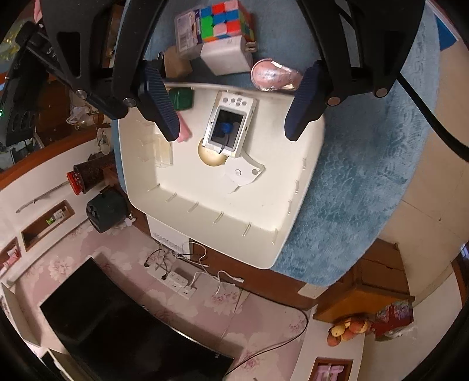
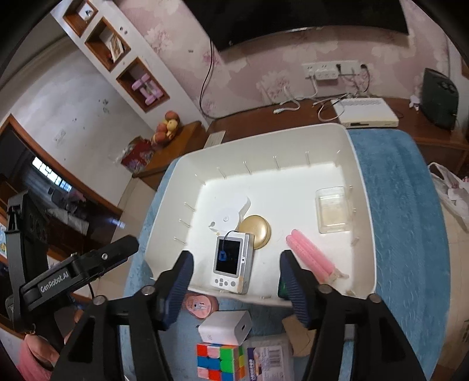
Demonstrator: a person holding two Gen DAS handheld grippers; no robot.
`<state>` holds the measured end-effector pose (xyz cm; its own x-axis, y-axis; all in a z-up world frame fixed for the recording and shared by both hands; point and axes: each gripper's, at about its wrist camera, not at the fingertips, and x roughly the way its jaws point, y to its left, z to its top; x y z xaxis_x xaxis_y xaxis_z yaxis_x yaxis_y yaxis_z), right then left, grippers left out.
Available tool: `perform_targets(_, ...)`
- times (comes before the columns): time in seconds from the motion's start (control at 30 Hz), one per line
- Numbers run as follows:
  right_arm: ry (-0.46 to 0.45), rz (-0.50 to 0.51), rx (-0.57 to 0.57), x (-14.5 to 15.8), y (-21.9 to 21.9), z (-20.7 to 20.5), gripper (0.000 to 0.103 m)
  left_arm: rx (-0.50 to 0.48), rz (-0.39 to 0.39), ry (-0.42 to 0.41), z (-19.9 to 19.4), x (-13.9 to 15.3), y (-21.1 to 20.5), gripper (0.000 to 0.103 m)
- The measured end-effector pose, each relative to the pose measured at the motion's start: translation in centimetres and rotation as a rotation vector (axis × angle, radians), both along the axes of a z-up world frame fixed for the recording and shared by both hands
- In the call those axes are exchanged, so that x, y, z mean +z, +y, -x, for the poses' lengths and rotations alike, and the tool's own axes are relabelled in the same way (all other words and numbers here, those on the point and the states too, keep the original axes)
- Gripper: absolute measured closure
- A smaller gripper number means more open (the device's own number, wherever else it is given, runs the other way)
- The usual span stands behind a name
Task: Organize rigid objects
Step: 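Open both tools to drop the lens toy and cylinder into the bin, then withdraw both tools toward the Rubik's cube and clear plastic box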
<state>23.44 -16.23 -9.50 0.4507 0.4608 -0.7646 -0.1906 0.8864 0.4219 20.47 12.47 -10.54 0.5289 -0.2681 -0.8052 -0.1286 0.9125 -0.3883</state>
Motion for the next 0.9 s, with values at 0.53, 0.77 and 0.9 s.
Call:
perform_targets(0.53,-0.144,0.002,-0.148,3.0,1.4,12.6,0.025,-0.079,-0.049,-0.059,10.3,3.0,3.5,0.024)
perform_targets(0.77,-0.183,0.044,-0.191,2.7,1.6,18.1,0.022,-0.155,-0.089,-0.066,14.1,2.9,3.5,0.024)
perform_targets(0.9,-0.193,0.087,-0.209,2.2,1.5,20.6,0.022,-0.190,-0.081,-0.050,15.8,2.4,3.2,0.024)
